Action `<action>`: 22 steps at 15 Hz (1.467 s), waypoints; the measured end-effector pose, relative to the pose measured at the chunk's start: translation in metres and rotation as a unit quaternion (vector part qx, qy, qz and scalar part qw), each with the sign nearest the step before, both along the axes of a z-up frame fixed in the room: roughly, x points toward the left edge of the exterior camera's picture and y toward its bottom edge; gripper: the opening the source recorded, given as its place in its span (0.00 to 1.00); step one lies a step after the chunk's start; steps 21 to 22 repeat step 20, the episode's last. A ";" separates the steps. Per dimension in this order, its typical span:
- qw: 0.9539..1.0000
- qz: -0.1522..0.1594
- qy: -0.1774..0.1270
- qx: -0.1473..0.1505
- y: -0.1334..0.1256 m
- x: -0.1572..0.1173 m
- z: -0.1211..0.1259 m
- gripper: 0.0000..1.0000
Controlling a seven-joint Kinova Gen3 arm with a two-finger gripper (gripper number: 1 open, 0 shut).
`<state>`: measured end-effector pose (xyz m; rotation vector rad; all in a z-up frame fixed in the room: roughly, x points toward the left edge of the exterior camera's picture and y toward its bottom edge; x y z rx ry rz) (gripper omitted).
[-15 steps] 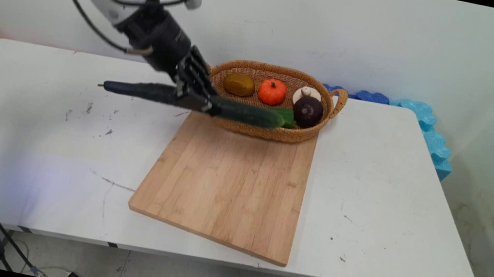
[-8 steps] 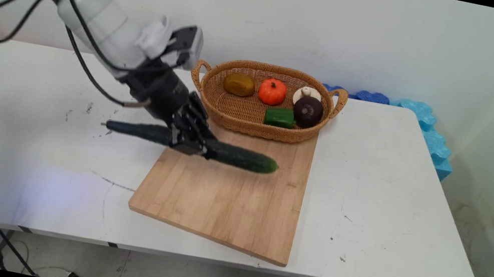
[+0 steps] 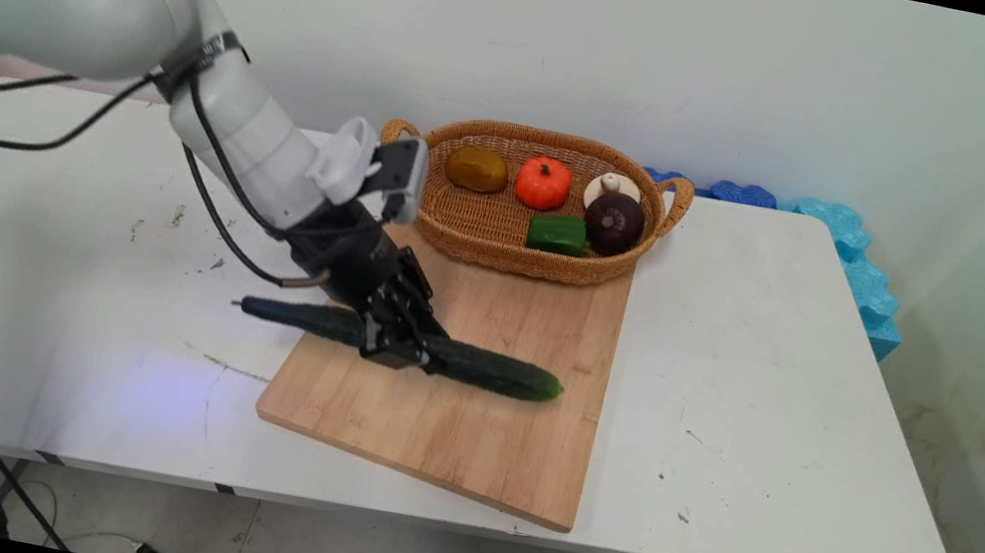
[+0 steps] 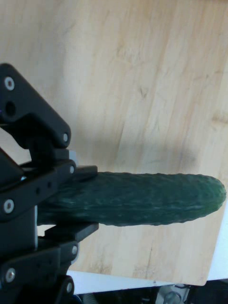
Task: Place the picked object on the cutting board
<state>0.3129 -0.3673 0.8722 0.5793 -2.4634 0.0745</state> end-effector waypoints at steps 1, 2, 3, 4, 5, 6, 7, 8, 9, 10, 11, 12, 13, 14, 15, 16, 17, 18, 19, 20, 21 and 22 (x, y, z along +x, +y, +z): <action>1.000 0.000 0.000 0.001 0.000 -0.002 -0.004 0.00; 1.000 0.000 0.001 0.003 -0.001 -0.004 -0.010 0.00; 1.000 0.001 0.001 0.005 -0.001 -0.006 -0.015 0.00; 1.000 0.002 0.001 0.006 -0.001 -0.007 -0.018 0.00; 1.000 0.003 0.001 0.007 -0.001 -0.009 -0.023 0.00; 1.000 0.004 0.002 0.009 -0.002 -0.011 -0.027 0.00; 1.000 0.005 0.003 0.011 -0.002 -0.013 -0.032 0.00; 1.000 0.006 0.003 0.012 -0.003 -0.015 -0.035 0.00; 1.000 0.007 0.004 0.012 -0.003 -0.016 -0.039 0.00; 1.000 0.007 0.005 0.013 -0.004 -0.018 -0.042 0.00; 1.000 0.008 0.005 0.012 -0.004 -0.018 -0.043 0.00; 1.000 0.008 0.006 0.012 -0.005 -0.020 -0.046 0.00; 1.000 0.009 0.007 0.012 -0.006 -0.021 -0.048 0.00; 1.000 0.010 0.008 0.012 -0.006 -0.022 -0.050 1.00; 1.000 0.009 0.008 0.012 -0.007 -0.022 -0.052 1.00; 1.000 0.009 0.007 0.012 -0.007 -0.023 -0.053 1.00; 1.000 0.008 0.007 0.011 -0.007 -0.023 -0.054 1.00; 1.000 0.006 0.007 0.009 -0.007 -0.024 -0.055 1.00; 1.000 0.006 0.007 0.009 -0.008 -0.024 -0.055 1.00; 1.000 0.004 0.008 0.007 -0.008 -0.024 -0.055 1.00; 1.000 0.004 0.008 0.007 -0.008 -0.024 -0.055 1.00; 1.000 0.004 0.008 0.007 -0.008 -0.024 -0.055 1.00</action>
